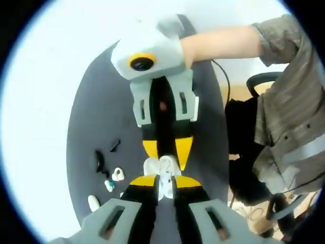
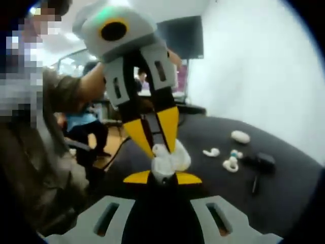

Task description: Pick up three earphones and place each one into its charging case using tactile feedback, ensure that each earphone is properly inserted and securely positioned inside the case.

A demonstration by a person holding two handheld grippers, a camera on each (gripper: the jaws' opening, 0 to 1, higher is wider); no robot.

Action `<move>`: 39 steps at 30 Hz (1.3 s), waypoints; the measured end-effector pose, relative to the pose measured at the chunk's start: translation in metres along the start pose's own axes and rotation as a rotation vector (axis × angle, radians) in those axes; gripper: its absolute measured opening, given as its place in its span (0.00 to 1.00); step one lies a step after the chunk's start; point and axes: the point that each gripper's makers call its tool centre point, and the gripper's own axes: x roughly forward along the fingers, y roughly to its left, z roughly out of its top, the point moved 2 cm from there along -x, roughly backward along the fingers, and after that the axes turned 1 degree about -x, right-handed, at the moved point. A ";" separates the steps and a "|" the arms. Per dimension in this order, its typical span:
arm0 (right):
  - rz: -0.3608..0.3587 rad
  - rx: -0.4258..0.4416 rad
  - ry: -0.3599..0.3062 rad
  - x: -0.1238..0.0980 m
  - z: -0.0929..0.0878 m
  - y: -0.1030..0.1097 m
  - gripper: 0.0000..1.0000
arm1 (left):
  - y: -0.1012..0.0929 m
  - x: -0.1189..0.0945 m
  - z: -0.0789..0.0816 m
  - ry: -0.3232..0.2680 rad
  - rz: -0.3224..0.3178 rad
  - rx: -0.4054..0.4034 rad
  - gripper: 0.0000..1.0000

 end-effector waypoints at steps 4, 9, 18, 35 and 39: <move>0.001 -0.001 -0.001 0.000 0.000 0.000 0.19 | 0.002 0.001 0.003 0.000 0.003 -0.009 0.09; -0.001 -0.001 0.001 0.000 0.000 0.000 0.19 | 0.002 -0.001 0.010 -0.023 -0.002 -0.025 0.09; 0.001 0.001 -0.003 0.000 0.001 0.000 0.19 | 0.005 -0.005 0.005 -0.057 0.000 -0.044 0.08; 0.002 0.006 -0.006 -0.001 0.001 0.001 0.19 | 0.005 -0.033 -0.032 0.046 0.020 -0.079 0.08; 0.004 0.008 -0.010 -0.001 0.001 0.001 0.19 | 0.002 -0.023 -0.025 0.052 0.003 -0.061 0.08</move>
